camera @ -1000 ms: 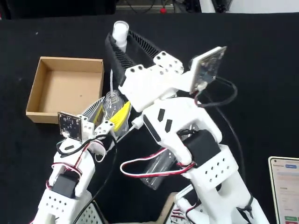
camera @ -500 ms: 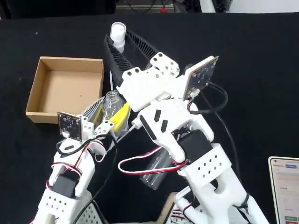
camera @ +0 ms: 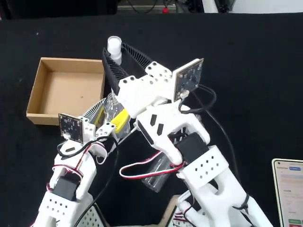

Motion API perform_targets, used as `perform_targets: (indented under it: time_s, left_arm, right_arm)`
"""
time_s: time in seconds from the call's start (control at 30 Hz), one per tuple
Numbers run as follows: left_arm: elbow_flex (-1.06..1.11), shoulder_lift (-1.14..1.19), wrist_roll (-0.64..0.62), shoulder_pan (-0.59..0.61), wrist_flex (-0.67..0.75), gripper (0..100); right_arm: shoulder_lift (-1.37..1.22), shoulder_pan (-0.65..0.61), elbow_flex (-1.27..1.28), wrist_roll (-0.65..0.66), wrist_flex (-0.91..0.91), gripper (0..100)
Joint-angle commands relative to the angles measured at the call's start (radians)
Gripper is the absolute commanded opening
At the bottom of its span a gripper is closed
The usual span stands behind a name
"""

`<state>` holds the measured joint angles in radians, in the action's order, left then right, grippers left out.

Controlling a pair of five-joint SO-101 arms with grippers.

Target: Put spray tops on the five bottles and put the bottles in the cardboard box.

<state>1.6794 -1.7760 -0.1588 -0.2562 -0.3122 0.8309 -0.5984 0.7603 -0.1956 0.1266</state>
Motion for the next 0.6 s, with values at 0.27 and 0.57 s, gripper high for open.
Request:
perform_targets:
  time_s: [0.27,0.57]
  left_arm:
    - [0.022,0.002,-0.003,-0.010,-0.002,16]
    - [0.022,0.002,-0.003,-0.008,-0.005,16]
  right_arm:
    - [0.008,-0.017,-0.004,0.006,0.187,1.1]
    - [0.054,-0.066,0.061,0.011,0.204,1.1]
